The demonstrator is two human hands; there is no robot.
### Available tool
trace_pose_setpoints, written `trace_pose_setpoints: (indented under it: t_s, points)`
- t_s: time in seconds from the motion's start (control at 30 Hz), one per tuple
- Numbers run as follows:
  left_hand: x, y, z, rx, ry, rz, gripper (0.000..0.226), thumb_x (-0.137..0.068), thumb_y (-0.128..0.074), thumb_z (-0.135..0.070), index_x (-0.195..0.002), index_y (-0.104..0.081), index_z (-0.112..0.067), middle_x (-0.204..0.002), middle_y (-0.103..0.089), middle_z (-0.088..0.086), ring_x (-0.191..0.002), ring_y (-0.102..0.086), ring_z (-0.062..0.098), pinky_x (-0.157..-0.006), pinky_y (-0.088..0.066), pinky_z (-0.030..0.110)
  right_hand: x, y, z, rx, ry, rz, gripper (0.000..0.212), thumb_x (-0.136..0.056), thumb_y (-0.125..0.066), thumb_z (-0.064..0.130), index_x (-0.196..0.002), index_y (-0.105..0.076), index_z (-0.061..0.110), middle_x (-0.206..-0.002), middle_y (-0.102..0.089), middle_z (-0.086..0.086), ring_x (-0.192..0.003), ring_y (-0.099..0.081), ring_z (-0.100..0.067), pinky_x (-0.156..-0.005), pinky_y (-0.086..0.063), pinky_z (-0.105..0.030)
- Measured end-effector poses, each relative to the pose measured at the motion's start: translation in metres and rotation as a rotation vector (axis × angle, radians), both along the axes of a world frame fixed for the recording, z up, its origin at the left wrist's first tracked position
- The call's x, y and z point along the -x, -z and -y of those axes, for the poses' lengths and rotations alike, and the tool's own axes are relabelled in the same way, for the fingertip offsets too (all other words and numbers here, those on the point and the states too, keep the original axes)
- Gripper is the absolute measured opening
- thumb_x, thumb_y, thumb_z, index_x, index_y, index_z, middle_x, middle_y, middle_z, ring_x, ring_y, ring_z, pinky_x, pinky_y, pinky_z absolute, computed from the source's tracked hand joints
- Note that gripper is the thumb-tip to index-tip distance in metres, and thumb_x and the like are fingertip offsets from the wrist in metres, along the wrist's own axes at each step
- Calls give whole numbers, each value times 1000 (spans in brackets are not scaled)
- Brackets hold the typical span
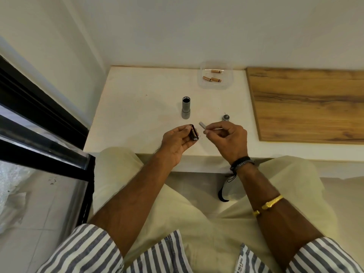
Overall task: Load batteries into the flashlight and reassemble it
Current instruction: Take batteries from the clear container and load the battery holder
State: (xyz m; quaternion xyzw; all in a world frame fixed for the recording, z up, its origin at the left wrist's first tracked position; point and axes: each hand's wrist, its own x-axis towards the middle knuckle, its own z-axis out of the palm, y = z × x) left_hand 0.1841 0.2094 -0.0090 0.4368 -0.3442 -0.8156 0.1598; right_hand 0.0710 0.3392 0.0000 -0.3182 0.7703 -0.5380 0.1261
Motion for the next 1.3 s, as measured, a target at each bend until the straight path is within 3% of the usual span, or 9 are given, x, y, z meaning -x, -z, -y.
trace_pose_setpoints:
  t_s: [0.17,0.3,0.5,0.77,1.1,1.3]
  points:
    - [0,3,4,-69,-9,-74,24,-90,-69,-8,-111,-66,1,-106,-71,21,-96,-71,30,-81,-60,36,24,11,-1,91,266,261,13,-77,-82,10,-88,-81,18,-83,-79,0,-75,-77,-16,-72,-64,-35]
    - [2,6,4,-122,-25,-137,26,-93,-62,-3,-118,-63,4,-109,-67,22,-100,-70,31,-83,-61,37,51,22,-1,131,457,338,11,-78,-79,10,-83,-79,20,-75,-77,-3,-68,-73,-19,-72,-65,-44]
    - [2,9,8,-181,12,-194,28,-94,-62,-12,-120,-63,-3,-113,-71,17,-103,-71,29,-82,-60,40,77,41,5,-6,582,308,11,-78,-79,12,-86,-80,20,-74,-76,0,-72,-76,-20,-75,-65,-40]
    - [-5,18,14,-222,-5,-208,33,-97,-58,-23,-122,-63,-3,-109,-73,16,-101,-72,26,-78,-60,34,71,53,24,-198,508,152,11,-82,-78,14,-93,-81,14,-81,-73,5,-77,-68,-11,-81,-62,-34]
    - [0,9,12,-166,22,-221,32,-98,-57,-18,-126,-62,-2,-109,-72,15,-98,-72,27,-81,-60,38,78,52,20,-291,462,67,10,-85,-76,14,-95,-80,14,-90,-77,-1,-78,-67,-12,-86,-61,-38]
    - [-1,10,9,-138,57,-219,30,-97,-59,-15,-124,-62,-2,-104,-73,14,-99,-71,29,-86,-59,41,73,49,11,-253,490,133,20,-84,-79,16,-104,-77,14,-96,-74,1,-80,-67,-13,-79,-59,-30]
